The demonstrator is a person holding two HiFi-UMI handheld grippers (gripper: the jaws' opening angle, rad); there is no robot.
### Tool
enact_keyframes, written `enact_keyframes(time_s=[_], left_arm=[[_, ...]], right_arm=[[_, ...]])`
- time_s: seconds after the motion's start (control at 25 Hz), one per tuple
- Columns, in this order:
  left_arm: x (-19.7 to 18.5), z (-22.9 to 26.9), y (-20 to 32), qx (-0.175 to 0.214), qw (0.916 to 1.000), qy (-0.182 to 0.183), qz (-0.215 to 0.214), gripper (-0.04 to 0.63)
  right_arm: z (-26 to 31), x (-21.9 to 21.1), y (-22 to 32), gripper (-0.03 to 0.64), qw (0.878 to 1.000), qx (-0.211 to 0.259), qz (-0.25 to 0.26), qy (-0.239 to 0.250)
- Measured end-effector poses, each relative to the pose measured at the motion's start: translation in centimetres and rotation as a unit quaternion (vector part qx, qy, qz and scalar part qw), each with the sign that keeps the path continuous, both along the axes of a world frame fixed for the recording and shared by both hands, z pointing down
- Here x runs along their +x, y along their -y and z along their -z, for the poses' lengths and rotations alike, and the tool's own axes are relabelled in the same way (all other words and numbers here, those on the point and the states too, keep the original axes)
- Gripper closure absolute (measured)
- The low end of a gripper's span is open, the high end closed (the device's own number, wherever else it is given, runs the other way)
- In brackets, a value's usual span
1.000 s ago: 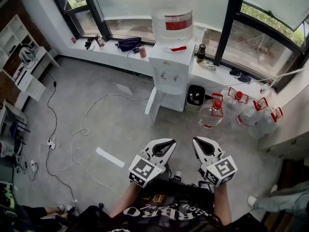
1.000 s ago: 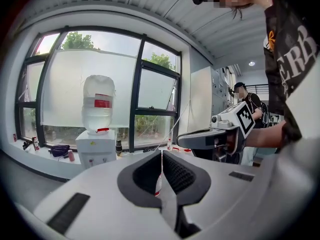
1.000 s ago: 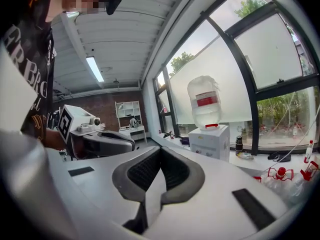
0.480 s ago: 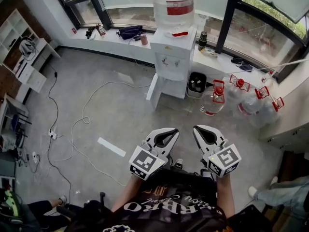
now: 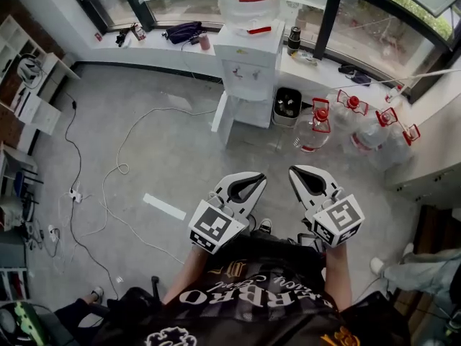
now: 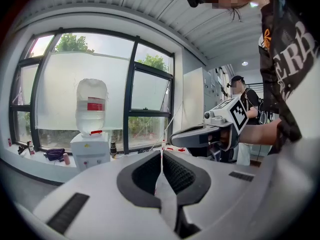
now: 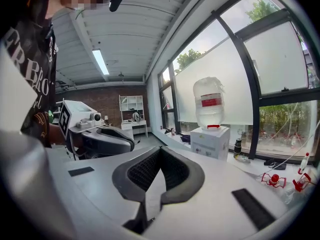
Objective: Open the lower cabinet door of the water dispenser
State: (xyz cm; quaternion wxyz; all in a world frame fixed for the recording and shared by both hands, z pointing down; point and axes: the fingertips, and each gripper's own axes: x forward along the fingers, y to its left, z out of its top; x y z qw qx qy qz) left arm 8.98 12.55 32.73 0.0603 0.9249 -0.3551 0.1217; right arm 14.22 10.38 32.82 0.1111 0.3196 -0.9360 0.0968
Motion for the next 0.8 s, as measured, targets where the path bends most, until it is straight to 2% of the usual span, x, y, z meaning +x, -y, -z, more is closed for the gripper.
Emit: enact_keyframes(time_s=[0.4, 0.8], left_arm=[[0.7, -0.3, -0.2, -0.008, 0.9999, 0.003, -0.012, 0.577], [1.2, -0.1, -0.4, -0.002, 0.9999, 0.004, -0.013, 0.577]], right_arm=[[0.1, 2.4, 0.7, 0.607, 1.000, -0.001, -0.028, -0.006], [-0.3, 2.8, 0.4, 0.607, 1.000, 0.001, -0.015, -0.010]])
